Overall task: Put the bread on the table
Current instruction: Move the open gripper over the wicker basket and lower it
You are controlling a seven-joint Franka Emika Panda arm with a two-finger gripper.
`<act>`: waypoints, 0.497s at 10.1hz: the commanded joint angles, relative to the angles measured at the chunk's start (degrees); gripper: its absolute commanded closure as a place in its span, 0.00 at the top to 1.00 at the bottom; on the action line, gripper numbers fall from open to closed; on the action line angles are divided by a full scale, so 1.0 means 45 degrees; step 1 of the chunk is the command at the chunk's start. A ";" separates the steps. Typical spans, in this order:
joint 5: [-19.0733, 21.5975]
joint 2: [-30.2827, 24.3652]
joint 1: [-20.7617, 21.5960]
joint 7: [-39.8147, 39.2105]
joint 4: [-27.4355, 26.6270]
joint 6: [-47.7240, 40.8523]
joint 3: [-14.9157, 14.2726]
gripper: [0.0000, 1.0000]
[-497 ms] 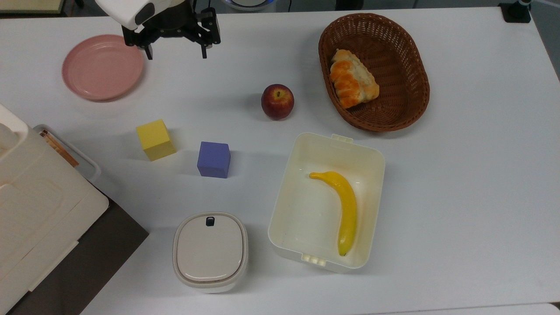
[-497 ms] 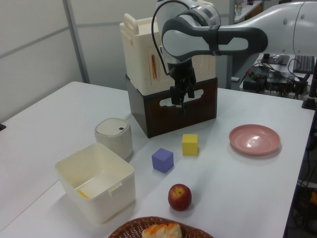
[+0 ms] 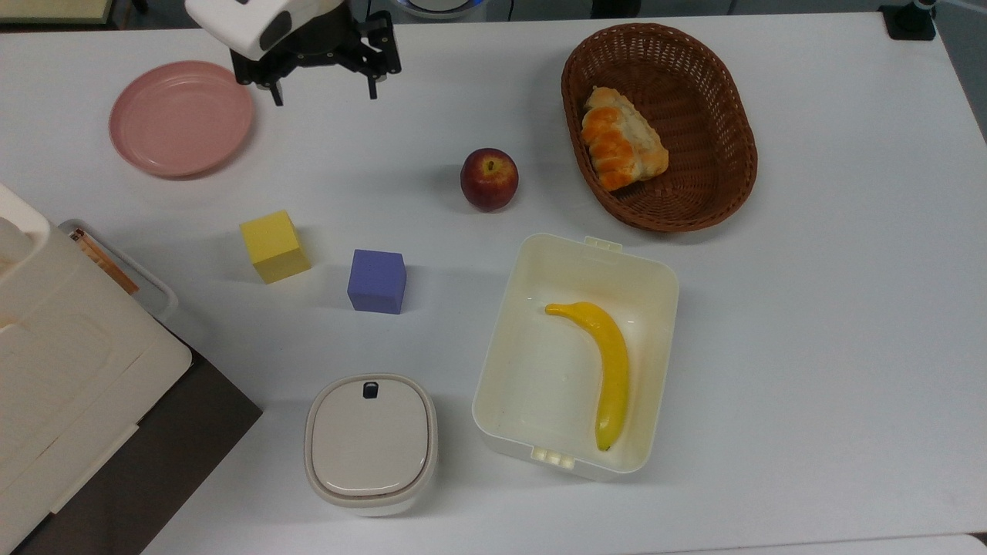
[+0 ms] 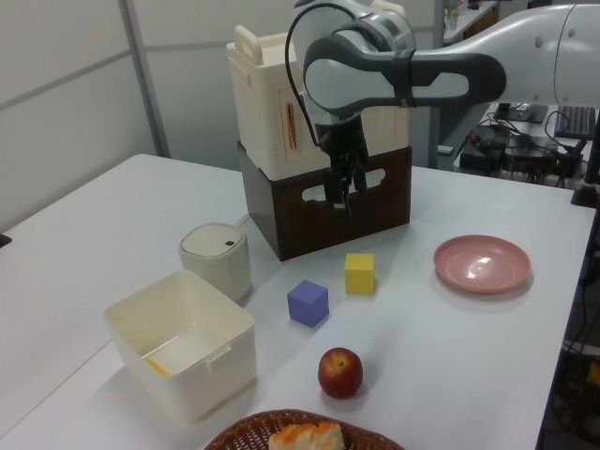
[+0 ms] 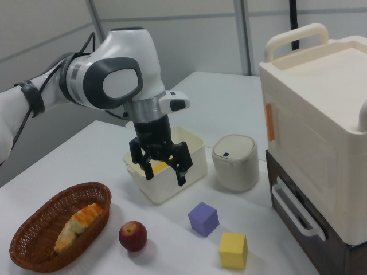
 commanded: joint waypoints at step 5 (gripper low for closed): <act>0.0257 0.0858 0.1631 0.0019 -0.1450 -0.0477 -0.0041 1.00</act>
